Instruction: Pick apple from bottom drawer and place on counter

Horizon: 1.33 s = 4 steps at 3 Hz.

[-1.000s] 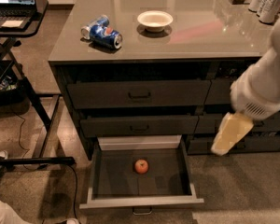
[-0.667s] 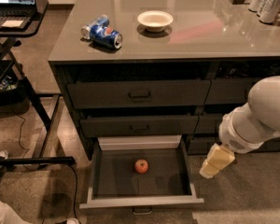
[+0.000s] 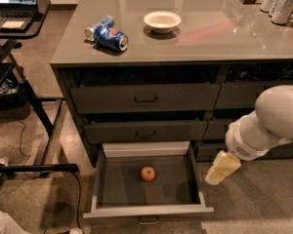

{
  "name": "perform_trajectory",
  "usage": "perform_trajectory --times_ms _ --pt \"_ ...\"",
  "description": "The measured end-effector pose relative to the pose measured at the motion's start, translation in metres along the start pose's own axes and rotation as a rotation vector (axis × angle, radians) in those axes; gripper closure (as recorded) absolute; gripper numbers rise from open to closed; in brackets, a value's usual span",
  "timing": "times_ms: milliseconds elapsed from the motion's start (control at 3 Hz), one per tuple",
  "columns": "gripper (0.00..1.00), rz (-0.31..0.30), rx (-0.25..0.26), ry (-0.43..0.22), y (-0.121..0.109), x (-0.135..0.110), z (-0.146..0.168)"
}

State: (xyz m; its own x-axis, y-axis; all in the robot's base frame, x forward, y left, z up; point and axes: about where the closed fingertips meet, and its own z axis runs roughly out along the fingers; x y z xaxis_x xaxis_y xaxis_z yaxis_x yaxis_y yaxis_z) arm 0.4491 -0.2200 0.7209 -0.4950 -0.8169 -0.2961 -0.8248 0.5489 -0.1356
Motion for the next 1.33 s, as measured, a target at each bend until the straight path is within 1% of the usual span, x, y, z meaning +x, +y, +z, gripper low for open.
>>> perform_trajectory --times_ms 333,667,1000,1333 --pt "0.00 0.007 -0.077 -0.068 -0.004 -0.002 0.069" --pt "0.00 0.004 -0.156 -0.177 0.000 -0.009 0.142" --pt "0.00 -0.002 -0.181 -0.347 0.007 -0.019 0.202" --pt "0.00 -0.021 -0.235 -0.362 0.029 -0.010 0.237"
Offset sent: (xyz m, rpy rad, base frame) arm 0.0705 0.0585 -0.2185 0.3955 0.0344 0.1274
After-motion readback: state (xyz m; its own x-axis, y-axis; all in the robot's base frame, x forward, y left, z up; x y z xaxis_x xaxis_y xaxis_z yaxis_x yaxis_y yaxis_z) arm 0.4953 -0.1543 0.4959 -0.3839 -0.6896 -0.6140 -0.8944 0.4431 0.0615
